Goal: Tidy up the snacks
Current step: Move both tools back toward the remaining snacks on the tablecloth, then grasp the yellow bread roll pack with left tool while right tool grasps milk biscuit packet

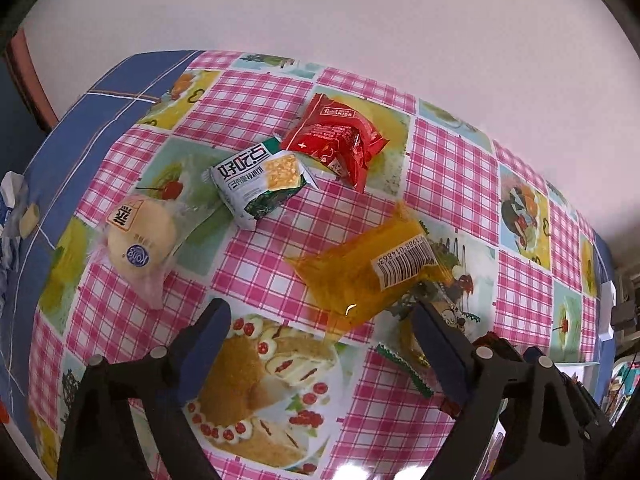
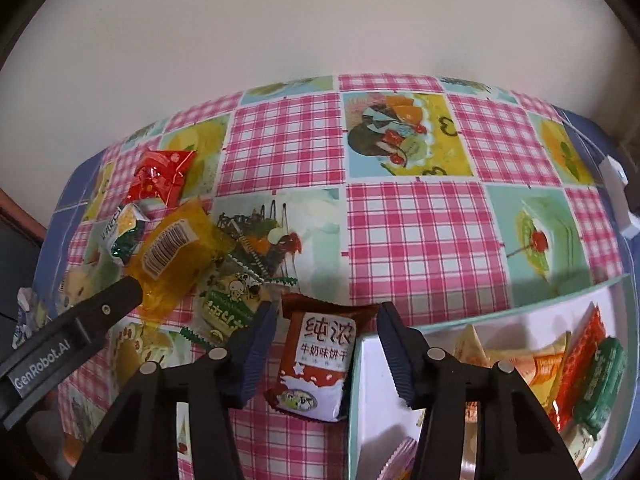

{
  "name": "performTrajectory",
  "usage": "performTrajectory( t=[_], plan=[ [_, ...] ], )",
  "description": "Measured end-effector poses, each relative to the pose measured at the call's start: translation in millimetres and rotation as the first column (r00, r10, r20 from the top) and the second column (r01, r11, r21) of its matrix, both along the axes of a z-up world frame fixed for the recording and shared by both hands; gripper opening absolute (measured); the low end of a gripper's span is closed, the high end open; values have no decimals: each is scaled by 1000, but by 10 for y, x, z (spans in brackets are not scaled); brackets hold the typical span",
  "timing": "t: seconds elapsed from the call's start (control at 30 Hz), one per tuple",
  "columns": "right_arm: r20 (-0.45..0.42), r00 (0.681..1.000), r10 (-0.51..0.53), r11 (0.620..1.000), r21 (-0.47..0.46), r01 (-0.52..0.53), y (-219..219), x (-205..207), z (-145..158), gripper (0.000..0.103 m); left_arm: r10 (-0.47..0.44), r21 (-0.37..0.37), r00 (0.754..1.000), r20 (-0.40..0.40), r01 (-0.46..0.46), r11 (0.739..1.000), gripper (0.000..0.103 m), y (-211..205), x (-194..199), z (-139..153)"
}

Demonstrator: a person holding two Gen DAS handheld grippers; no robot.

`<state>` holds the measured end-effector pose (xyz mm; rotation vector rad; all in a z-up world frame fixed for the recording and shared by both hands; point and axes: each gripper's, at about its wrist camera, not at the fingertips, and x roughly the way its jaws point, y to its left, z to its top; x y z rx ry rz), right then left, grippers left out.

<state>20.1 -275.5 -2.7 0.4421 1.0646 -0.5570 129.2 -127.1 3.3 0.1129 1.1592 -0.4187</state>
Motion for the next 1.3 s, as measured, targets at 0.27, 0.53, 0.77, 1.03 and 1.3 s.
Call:
performTrajectory(
  t=[0.27,0.53,0.77,1.03,1.3],
  plan=[
    [-51,998,30,999,-29,-31,20,137,-132,56,-24,9,1000,12,24,1000,91,-67,72,-42],
    [-9,998,62,997,50,-61,50,205,-190,56,-109,53,992,56,106,993,90,-267,130,-124],
    [-30,997,74,997,38,-73,50,236,-242,55,-209,103,973,94,199,974,70,-559,144,-225],
    [-31,997,69,996,50,-68,12,239,-257,55,-202,115,976,79,192,975,48,-547,97,-276],
    [-48,994,103,994,47,-101,179,335,-257,55,-66,120,998,-3,66,991,46,-199,136,-286]
  ],
)
